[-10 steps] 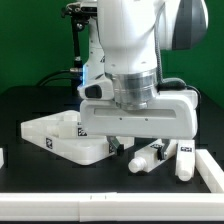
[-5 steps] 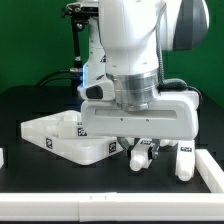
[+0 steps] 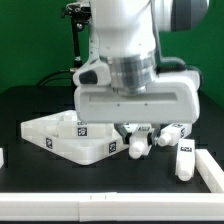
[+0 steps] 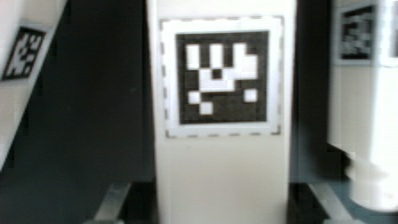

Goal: Assemble desk

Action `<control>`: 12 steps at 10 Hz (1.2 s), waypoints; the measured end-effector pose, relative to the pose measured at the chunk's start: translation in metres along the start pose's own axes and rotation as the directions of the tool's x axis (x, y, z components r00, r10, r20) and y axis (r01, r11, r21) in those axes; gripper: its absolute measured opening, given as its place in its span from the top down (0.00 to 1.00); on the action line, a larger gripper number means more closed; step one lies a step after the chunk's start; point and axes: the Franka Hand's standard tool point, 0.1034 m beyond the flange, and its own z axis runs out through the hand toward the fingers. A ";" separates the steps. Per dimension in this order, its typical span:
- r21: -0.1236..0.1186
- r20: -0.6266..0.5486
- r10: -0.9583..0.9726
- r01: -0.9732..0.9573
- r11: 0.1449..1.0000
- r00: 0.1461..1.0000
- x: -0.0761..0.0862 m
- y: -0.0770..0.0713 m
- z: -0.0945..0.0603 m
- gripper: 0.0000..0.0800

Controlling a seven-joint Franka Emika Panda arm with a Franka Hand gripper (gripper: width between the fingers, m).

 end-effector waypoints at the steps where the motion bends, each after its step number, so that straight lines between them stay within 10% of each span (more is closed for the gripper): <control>1: -0.008 -0.003 -0.057 0.057 0.998 0.998 -0.018 -0.008 -0.010 0.64; 7: -0.017 -0.006 -0.093 0.093 0.996 0.996 -0.026 -0.008 -0.008 0.64; 9: -0.037 -0.017 -0.144 0.144 0.989 0.989 -0.078 0.001 -0.002 0.64; 12: -0.040 -0.055 -0.137 0.135 0.990 0.989 -0.096 0.004 0.009 0.64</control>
Offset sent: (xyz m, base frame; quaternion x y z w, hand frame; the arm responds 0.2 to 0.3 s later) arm 0.0000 0.0000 0.0000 0.0000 0.0000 0.0000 1.0000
